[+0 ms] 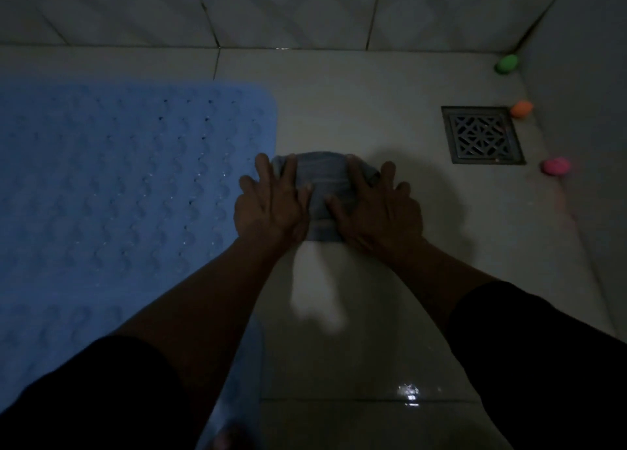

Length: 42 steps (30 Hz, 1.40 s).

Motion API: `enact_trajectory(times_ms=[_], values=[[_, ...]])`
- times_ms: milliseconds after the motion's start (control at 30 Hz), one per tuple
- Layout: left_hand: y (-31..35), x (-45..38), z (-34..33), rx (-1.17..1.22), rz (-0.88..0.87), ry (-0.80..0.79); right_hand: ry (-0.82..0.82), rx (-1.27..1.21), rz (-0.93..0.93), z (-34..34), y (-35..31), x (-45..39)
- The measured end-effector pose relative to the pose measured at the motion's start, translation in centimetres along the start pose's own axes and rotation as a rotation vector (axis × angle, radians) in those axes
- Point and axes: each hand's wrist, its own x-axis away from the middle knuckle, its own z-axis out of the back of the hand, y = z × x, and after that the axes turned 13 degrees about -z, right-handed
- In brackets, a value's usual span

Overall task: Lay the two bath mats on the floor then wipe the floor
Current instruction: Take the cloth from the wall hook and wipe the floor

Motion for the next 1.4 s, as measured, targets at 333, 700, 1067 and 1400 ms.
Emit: enact_trajectory(times_ms=[333,700,1067,1400], values=[[1.2,6.6,-1.1,-0.022,0.04,-0.008,-0.073,-0.052,0.016,-0.7,2.1,5.9],[2.7,15.1,-2.0,0.01,0.143,-0.066,-0.045,-0.083,0.007,-2.1,4.8,14.2],[4.0,23.6,-2.2,0.012,0.198,-0.096,-0.081,-0.136,-0.003,-3.2,7.0,21.9],[4.0,30.8,-3.8,0.09,0.137,-0.007,-0.06,-0.059,-0.042,-3.7,8.6,29.5]])
